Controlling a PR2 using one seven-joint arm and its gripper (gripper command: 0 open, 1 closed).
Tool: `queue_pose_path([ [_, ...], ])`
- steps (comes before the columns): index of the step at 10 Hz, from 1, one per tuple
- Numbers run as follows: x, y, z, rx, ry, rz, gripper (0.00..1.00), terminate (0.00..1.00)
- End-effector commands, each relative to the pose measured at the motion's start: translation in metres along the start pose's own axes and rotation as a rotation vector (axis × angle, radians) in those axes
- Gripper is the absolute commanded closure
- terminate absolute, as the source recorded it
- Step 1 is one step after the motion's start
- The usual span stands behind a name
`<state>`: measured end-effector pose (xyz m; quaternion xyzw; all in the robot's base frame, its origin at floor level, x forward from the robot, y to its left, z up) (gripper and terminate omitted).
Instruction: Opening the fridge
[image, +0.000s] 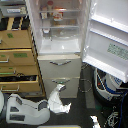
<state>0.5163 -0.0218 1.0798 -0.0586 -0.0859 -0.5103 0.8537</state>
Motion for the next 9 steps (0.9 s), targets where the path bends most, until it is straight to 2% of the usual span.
queue_pose_path([
  [1,-0.212,0.116,-0.056,0.042,-0.081,0.421,0.0,0.0],
  [3,-0.266,0.11,-0.069,0.124,-0.086,0.445,0.0,0.0],
  [5,-0.304,0.112,-0.089,0.169,-0.077,0.472,0.0,0.0],
  [6,-0.325,0.122,-0.111,0.195,-0.034,0.5,0.0,0.0],
  [8,-0.333,0.13,-0.132,0.212,-0.01,0.514,0.0,0.0],
  [9,-0.33,0.13,-0.133,0.224,-0.008,0.518,0.0,1.0],
])
